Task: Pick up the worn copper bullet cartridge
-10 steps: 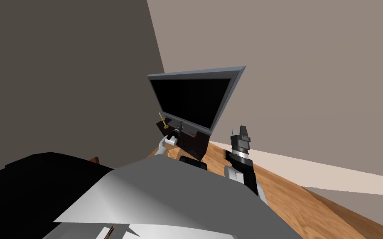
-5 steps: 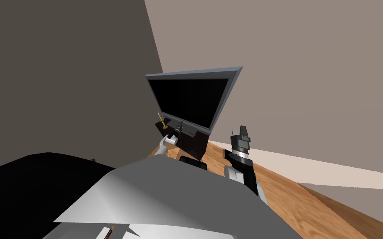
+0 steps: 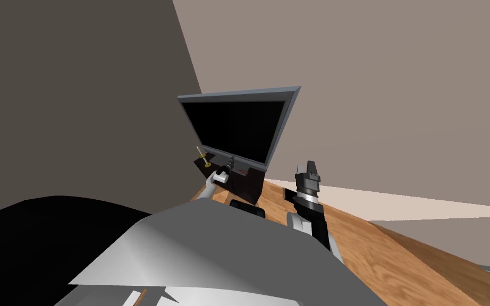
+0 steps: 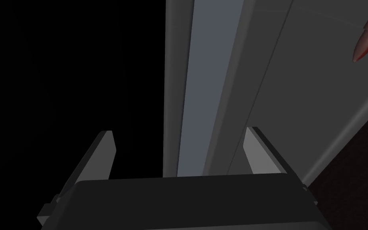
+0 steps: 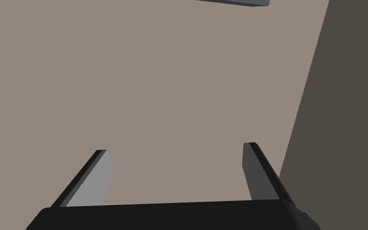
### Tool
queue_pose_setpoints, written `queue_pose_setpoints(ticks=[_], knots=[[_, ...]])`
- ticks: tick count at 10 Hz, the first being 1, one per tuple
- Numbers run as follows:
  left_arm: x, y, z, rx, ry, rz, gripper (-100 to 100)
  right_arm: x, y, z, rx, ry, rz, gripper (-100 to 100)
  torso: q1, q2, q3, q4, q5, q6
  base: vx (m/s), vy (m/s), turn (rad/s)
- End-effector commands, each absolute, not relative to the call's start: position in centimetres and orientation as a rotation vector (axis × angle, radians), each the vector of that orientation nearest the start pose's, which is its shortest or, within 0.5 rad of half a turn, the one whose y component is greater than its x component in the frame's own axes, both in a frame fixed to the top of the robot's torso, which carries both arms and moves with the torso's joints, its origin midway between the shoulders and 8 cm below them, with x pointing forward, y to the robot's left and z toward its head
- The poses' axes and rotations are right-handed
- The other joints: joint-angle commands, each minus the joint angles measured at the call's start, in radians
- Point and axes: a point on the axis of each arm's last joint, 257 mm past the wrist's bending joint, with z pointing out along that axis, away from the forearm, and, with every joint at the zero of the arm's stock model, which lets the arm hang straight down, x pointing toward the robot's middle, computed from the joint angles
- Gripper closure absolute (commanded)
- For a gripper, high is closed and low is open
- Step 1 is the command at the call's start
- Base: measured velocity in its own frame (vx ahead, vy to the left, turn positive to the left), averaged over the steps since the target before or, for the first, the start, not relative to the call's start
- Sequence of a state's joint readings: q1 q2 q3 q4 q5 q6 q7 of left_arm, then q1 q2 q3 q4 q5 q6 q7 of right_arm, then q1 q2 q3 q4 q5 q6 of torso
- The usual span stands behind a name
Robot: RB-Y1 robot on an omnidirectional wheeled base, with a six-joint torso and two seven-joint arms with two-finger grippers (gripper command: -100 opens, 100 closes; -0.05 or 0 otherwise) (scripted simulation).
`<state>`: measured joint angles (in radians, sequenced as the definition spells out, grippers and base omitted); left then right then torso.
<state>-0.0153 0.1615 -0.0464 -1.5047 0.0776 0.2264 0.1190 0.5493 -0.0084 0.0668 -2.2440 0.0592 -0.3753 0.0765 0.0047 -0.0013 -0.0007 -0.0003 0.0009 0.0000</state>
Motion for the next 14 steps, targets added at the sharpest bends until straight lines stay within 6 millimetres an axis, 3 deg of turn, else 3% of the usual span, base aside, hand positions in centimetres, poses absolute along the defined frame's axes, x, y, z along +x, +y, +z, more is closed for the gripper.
queue_pose_setpoints(ticks=[1, 8, 14], knots=[[53.9, 25.2, -31.9, -1.470, 1.438, -1.071, -100, 36.8, -26.0, -3.5, 0.751, 0.821, 1.194, 0, 0.000, 0.000, 0.000, 0.000, 0.000, 0.000, 0.008, 0.097, -0.169], [54.7, 25.5, -36.5, -1.655, 1.539, -0.951, -100, 36.8, -26.0, -3.5, 0.751, 0.821, 1.194, 0, -0.004, 0.001, 0.000, 0.000, -0.001, 0.000, -0.001, 0.026, -0.136], [53.9, 25.7, -41.2, -1.847, 1.635, -0.793, -100, 36.8, -26.0, -3.5, 0.751, 0.821, 1.194, 0, -0.004, 0.001, 0.000, 0.000, -0.001, -0.001, -0.001, 0.026, -0.146]])
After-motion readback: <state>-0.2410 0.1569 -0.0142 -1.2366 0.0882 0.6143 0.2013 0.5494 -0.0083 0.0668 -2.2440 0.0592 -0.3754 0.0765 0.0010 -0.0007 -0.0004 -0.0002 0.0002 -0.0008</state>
